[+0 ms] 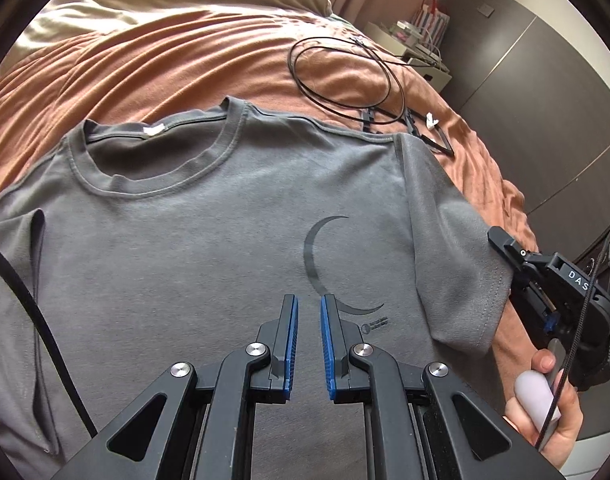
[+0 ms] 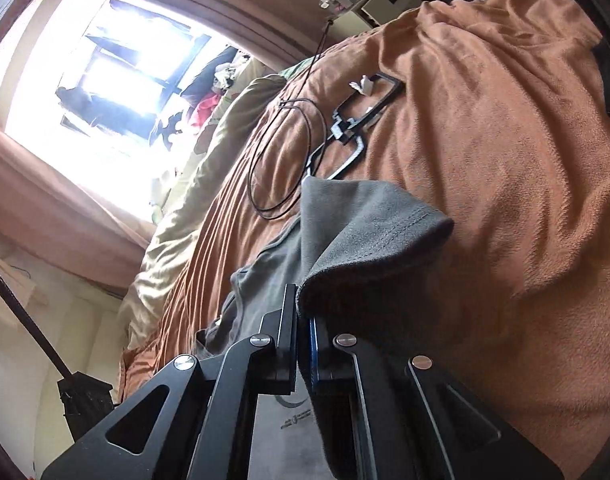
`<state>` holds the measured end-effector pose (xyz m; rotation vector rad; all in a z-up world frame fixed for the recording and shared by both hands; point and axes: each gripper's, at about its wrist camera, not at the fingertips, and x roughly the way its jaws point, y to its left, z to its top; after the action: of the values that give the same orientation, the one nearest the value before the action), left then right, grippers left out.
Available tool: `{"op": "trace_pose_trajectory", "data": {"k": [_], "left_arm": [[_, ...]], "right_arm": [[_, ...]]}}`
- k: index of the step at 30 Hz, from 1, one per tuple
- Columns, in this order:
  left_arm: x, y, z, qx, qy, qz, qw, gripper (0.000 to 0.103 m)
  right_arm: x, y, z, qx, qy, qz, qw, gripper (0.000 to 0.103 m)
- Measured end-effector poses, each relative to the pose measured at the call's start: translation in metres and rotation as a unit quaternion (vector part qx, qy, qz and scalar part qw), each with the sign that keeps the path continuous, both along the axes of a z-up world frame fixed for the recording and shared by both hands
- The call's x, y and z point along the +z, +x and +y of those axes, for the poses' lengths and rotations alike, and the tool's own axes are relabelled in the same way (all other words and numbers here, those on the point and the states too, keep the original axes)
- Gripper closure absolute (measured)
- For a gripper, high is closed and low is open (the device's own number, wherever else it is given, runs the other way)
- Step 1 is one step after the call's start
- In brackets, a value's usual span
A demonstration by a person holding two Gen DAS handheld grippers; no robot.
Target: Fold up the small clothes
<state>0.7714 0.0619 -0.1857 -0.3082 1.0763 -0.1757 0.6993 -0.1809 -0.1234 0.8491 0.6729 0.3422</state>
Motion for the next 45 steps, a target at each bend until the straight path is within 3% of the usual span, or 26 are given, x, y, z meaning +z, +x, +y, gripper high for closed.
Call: {"op": "trace_pose_trajectory", "data": {"k": [8, 15, 16, 18, 19, 20, 26, 30, 34, 41, 45], "left_arm": [[0.004, -0.006, 0.017, 0.009, 0.005, -0.001, 1.0000, 0.091], [0.002, -0.007, 0.030, 0.017, 0.008, 0.001, 0.9998, 0.091], [0.001, -0.007, 0.031, 0.018, 0.009, 0.001, 0.9998, 0.091], [-0.001, -0.006, 0.032, 0.019, 0.008, 0.003, 0.9998, 0.091], [-0.001, -0.006, 0.032, 0.019, 0.008, 0.003, 0.9998, 0.091], [-0.002, -0.005, 0.031, 0.018, 0.007, 0.003, 0.9998, 0.091], [-0.005, 0.003, 0.016, 0.007, 0.002, -0.002, 1.0000, 0.089], [-0.010, 0.010, -0.005, -0.011, -0.002, -0.005, 0.9999, 0.078], [-0.013, 0.014, -0.030, -0.034, -0.004, -0.011, 0.9993, 0.076], [-0.016, 0.027, -0.068, -0.060, -0.007, -0.015, 0.9980, 0.076], [-0.019, 0.035, -0.083, -0.065, -0.013, -0.015, 0.9977, 0.075]], "right_arm": [[0.003, 0.017, 0.036, 0.052, -0.006, -0.004, 0.999, 0.102], [-0.007, 0.049, 0.064, 0.089, -0.014, 0.020, 0.996, 0.097], [-0.006, 0.051, 0.064, 0.093, -0.011, 0.025, 0.995, 0.092], [-0.003, 0.054, 0.064, 0.099, -0.008, 0.026, 0.995, 0.068], [0.000, 0.054, 0.060, 0.095, -0.012, 0.023, 0.995, 0.046], [0.004, 0.053, 0.054, 0.088, -0.017, 0.018, 0.996, 0.037], [0.018, 0.037, 0.017, 0.067, -0.031, 0.004, 0.997, 0.037], [0.017, 0.034, -0.003, 0.048, -0.057, 0.019, 0.997, 0.037], [0.009, 0.036, -0.018, 0.032, -0.070, 0.051, 0.996, 0.037], [-0.002, 0.037, -0.039, 0.022, -0.094, 0.094, 0.991, 0.066], [-0.006, 0.039, -0.043, 0.033, -0.106, 0.118, 0.987, 0.068]]}}
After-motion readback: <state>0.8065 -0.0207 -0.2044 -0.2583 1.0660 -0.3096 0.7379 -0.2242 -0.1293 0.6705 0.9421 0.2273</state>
